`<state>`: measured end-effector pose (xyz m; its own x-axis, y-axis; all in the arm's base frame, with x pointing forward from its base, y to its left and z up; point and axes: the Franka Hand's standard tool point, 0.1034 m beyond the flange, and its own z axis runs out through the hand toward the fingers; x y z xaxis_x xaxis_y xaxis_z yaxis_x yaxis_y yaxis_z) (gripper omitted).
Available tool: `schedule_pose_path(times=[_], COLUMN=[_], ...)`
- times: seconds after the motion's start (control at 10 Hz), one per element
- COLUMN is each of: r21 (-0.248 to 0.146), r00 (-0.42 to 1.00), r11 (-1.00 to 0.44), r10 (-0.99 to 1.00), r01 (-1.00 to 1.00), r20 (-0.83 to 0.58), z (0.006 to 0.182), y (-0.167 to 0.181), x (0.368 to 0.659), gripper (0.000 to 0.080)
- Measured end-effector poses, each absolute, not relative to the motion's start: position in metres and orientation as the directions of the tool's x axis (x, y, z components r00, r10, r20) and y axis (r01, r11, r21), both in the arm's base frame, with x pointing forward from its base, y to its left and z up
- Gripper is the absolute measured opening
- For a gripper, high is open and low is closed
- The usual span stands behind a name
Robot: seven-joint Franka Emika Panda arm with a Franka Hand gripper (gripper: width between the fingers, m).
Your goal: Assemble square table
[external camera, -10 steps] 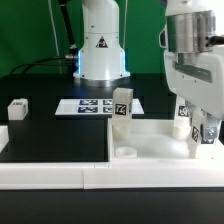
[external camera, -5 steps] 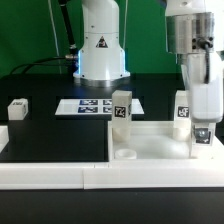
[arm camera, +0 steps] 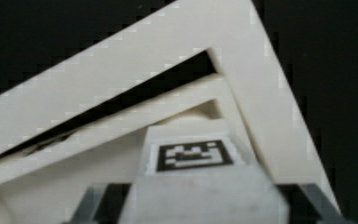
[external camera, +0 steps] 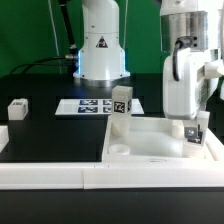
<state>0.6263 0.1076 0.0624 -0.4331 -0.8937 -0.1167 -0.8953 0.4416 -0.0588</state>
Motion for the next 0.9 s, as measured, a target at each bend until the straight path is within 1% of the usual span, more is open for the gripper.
schedule_pose_path(times=[0.1,0.2,0.3,0.4,0.6,0.7,0.8,0.9], r21=[-0.059,-0.059,-0.061,-0.074,-0.092,-0.089,-0.085,-0.084], r00=[-0.433,-0.432,-0.43,-0.412,-0.37,-0.365,-0.365,-0.365], r11=[0.441,0.44,0.439,0.425,0.39,0.386,0.385,0.384], r10=[-0.894,-0.894,-0.895,-0.9,-0.911,-0.912,-0.913,-0.913], r01=[-0.896,-0.896,-0.896,-0.902,-0.916,-0.918,-0.919,-0.919], r20=[-0.117,-0.116,-0.122,-0.143,-0.182,-0.187,-0.18,-0.179], z=[0.062,0.062,0.065,0.082,0.118,0.123,0.118,0.117], y=[0.108,0.108,0.111,0.125,0.135,0.134,0.134,0.134], x=[0.626,0.626,0.627,0.628,0.624,0.623,0.621,0.621], gripper=[0.051,0.051,0.0619,0.0644,0.0648,0.0649,0.0649,0.0649])
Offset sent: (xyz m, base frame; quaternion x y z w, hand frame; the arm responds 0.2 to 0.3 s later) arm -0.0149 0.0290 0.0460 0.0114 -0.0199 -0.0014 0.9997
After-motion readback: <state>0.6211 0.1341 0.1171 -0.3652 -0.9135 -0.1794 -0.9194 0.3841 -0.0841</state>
